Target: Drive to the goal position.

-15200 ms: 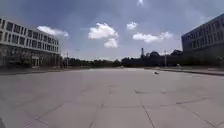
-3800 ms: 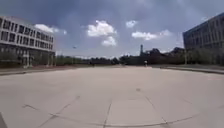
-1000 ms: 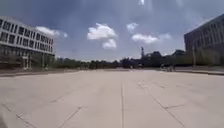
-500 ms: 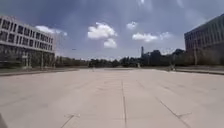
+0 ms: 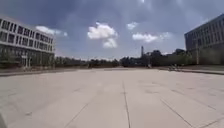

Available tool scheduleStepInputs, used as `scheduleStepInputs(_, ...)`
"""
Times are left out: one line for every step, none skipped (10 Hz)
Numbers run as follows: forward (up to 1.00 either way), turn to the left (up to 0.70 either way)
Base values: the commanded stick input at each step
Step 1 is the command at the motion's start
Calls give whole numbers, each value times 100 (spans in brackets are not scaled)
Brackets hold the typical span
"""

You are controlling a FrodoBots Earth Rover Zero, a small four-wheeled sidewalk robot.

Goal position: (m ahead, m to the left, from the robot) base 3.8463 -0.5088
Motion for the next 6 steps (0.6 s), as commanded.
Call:
scheduleStepInputs(70, 0)
scheduleStepInputs(70, 0)
scheduleStepInputs(70, 0)
scheduleStepInputs(70, 0)
scheduleStepInputs(70, 0)
scheduleStepInputs(70, 0)
